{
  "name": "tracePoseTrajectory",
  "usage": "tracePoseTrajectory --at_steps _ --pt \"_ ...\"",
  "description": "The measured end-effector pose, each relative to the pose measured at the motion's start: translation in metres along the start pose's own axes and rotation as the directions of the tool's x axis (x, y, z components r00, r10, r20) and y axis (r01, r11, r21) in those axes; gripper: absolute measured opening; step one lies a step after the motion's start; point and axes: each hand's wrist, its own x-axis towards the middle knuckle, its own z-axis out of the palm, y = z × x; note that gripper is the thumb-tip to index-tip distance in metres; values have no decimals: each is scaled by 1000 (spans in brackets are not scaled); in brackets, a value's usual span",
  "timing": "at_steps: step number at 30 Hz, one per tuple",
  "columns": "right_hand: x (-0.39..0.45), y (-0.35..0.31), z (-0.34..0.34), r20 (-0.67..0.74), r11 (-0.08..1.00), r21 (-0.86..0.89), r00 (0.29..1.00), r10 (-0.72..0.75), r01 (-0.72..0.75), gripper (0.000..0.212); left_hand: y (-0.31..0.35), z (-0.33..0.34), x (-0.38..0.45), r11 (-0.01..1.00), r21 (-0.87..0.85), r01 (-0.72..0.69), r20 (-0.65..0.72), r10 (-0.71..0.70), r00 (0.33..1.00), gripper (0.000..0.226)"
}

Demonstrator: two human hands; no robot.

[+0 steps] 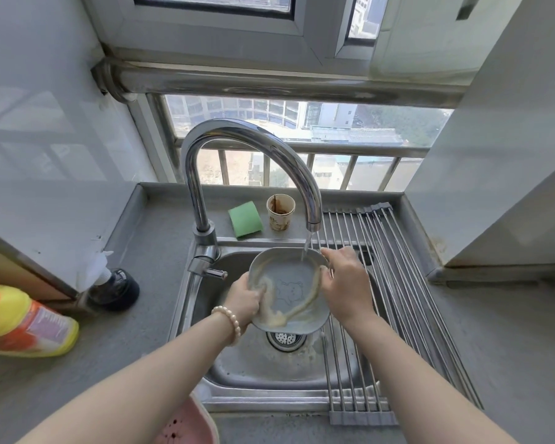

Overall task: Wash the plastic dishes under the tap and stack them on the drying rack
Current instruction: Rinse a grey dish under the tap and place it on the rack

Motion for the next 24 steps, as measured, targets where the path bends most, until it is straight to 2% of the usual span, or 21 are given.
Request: tracePoseTrajectory --at_steps 3,4,6,7,9,13,15,16,17,19,21,24 --pt "4 -6 -7 -31 972 225 996 81 -72 24 -1 -3 -2 1000 -9 10 8 -10 1000 40" --pt "6 -7 -10 4 928 346 990 144 -137 22 0 -3 -3 1000 -15 15 20 -15 1000 44" --pt "9 -10 -15 108 772 574 960 258 -272 21 3 -2 -6 999 -29 33 50 -31 998 56" --pt "11 -11 -18 147 714 627 948 284 -311 21 4 -1 -7 998 -40 43 66 -40 997 63" --pt "14 -11 -19 190 707 624 942 275 -332 19 4 -2 -9 998 -54 41 77 -37 996 66" --pt "10 -9 -6 263 776 514 928 263 -365 17 2 -1 -8 998 -55 4 51 -1 999 41" --pt "5 -6 6 340 884 311 910 239 -348 19 0 -1 -6 999 -46 -10 18 11 1000 35" --pt "0 -6 12 413 960 115 891 189 -256 25 -2 -1 -5 999 -33 -20 3 20 1000 34" --pt "-7 -9 17 504 990 -93 853 140 -107 32 -4 0 -4 999 -20 -38 -5 38 999 32" --pt "-25 -16 30 641 922 -359 756 133 142 46 -10 2 -5 999 -8 -51 10 51 999 27" --pt "-34 -22 37 659 873 -464 718 225 152 66 -18 6 -6 998 -66 7 41 -4 999 28" --pt "-25 -27 47 675 905 -400 714 187 142 73 -28 9 -9 949 -295 111 113 -81 990 30"
